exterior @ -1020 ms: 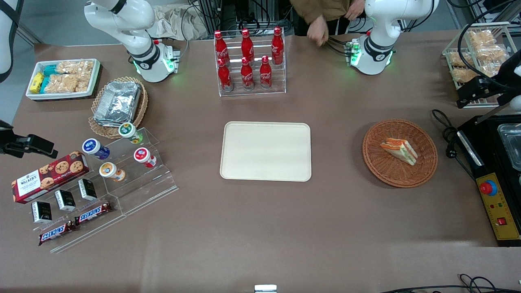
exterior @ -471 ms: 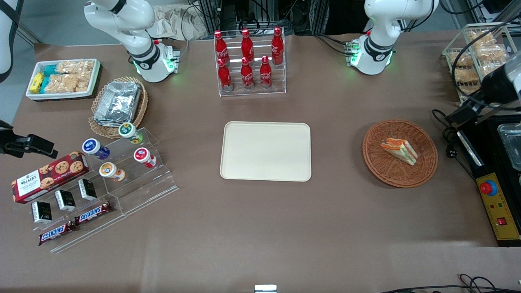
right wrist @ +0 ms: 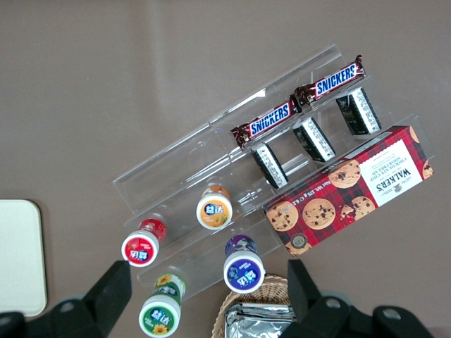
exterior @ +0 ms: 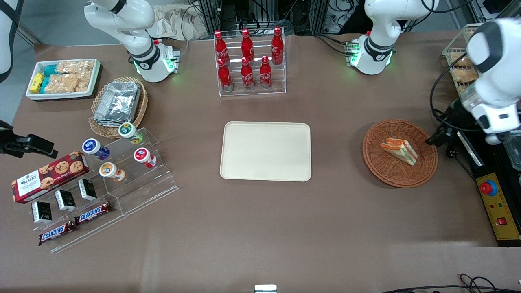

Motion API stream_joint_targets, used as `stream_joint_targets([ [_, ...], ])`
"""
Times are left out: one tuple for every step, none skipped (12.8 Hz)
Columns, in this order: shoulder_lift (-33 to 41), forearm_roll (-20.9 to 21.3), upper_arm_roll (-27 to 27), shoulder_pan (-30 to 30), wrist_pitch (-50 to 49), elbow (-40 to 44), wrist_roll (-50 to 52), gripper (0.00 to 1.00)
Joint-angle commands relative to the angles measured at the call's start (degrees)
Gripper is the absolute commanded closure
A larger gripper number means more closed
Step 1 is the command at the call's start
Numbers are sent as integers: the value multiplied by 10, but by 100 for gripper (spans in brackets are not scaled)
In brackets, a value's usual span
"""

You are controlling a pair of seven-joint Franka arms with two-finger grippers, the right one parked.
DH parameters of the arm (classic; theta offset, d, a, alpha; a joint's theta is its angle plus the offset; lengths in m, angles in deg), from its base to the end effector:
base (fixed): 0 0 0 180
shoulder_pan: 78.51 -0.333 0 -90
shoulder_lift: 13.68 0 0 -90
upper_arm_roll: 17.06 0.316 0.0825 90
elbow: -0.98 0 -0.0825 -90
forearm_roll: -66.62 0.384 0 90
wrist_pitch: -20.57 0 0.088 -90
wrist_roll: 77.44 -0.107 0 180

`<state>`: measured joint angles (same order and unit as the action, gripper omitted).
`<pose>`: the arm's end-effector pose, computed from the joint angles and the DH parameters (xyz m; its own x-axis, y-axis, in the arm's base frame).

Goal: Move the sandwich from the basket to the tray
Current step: 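Lower the open left gripper over the wrapped sandwich in the basket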

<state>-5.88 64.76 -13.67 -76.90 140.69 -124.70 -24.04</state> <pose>0.5088 0.0149 0.4471 0.5585 0.8295 -0.0065 0.8286 -0.5574 0.0528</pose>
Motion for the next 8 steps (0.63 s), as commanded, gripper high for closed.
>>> stream_joint_targets([
  [-1, 16, 1, -2, 104, -82, 21, 0],
  [-25, 16, 1, -2, 135, -97, 22, 0],
  [-43, 15, 0, -2, 181, -118, 28, 0],
  [-57, 16, 1, -2, 234, -143, 37, 0],
  [-75, 14, 0, -2, 272, -160, 39, 0],
  [-89, 12, 1, -2, 294, -168, 40, 0],
  [-101, 8, 1, -2, 299, -170, 40, 0],
  [-113, 8, 1, -2, 304, -171, 43, 0],
])
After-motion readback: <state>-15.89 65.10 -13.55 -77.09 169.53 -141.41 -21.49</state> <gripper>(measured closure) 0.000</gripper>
